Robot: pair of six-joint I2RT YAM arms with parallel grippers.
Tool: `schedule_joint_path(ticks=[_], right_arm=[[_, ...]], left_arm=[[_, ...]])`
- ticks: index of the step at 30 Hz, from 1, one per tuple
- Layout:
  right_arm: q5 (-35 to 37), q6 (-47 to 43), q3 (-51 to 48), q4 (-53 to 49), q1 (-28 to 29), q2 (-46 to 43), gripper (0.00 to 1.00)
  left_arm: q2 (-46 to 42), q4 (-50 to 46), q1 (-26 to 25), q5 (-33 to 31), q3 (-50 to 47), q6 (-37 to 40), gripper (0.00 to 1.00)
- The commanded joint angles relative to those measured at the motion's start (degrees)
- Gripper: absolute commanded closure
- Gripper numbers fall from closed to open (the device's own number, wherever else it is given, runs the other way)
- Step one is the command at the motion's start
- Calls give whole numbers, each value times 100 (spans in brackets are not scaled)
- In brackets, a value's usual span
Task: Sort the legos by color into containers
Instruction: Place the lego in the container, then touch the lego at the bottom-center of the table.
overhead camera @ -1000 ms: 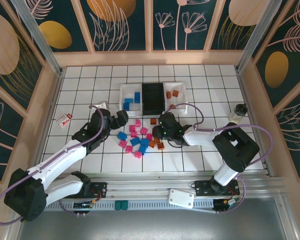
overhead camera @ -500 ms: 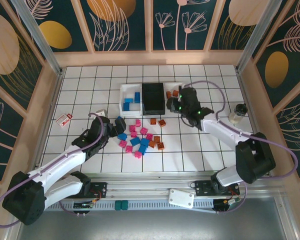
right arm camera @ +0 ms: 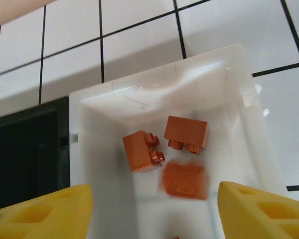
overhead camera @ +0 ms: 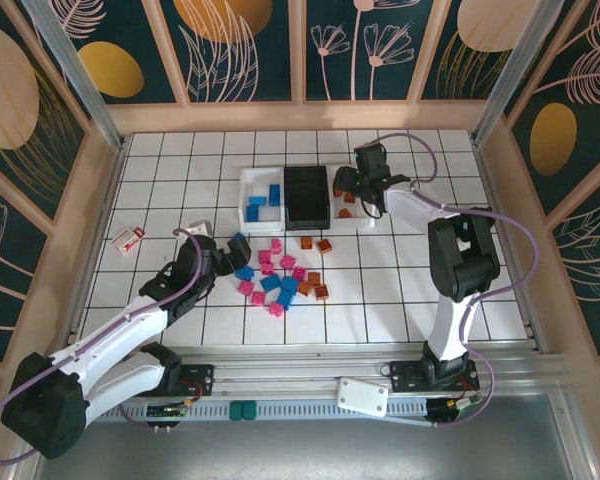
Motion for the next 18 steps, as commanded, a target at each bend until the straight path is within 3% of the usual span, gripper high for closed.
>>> schedule_joint_path(ticks=[1,7,13,18], right_arm=[[-20,-45,228,-172,29,-266,29],[-202,-285,-734,2,758,-1495,29],[-464,-894,-1594,-529,2375,-2168,34],[-388,-1186,-1848,-990,3579,-2006,38]], left_arm=[[-163,-151,12,24,-84,-93,2],[-342,-282,17,-135,-51,-50,2],[-466,-609,17,-426,129,78,1],[-653,-975,16,-823,342,179,2]])
